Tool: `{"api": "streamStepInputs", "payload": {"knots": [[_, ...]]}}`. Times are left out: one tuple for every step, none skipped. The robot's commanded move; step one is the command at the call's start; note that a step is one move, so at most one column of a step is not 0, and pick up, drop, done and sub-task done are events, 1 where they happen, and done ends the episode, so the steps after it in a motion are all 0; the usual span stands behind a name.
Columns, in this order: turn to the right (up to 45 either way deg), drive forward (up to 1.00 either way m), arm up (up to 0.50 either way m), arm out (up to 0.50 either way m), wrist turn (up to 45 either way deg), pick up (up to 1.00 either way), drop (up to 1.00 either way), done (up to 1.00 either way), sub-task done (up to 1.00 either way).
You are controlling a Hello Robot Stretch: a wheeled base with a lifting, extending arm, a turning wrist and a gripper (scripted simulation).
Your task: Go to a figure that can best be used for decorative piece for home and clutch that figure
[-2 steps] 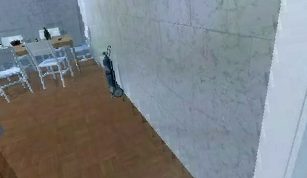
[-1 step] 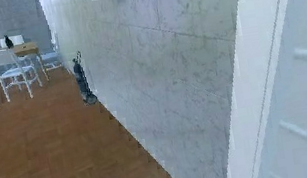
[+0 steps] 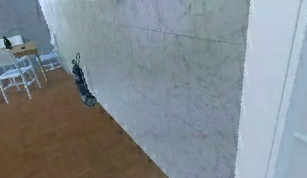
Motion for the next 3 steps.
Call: {"api": "streamStepInputs", "payload": {"knots": [[-27.0,0.00,0.00,0.00,0.0,0.00,0.00,0.00,0.00],[0.0,0.90,0.00,0.00,0.0,0.00,0.00,0.00,0.00],[-24.0,0.00,0.00,0.00,0.0,0.00,0.00,0.00,0.00]]}}
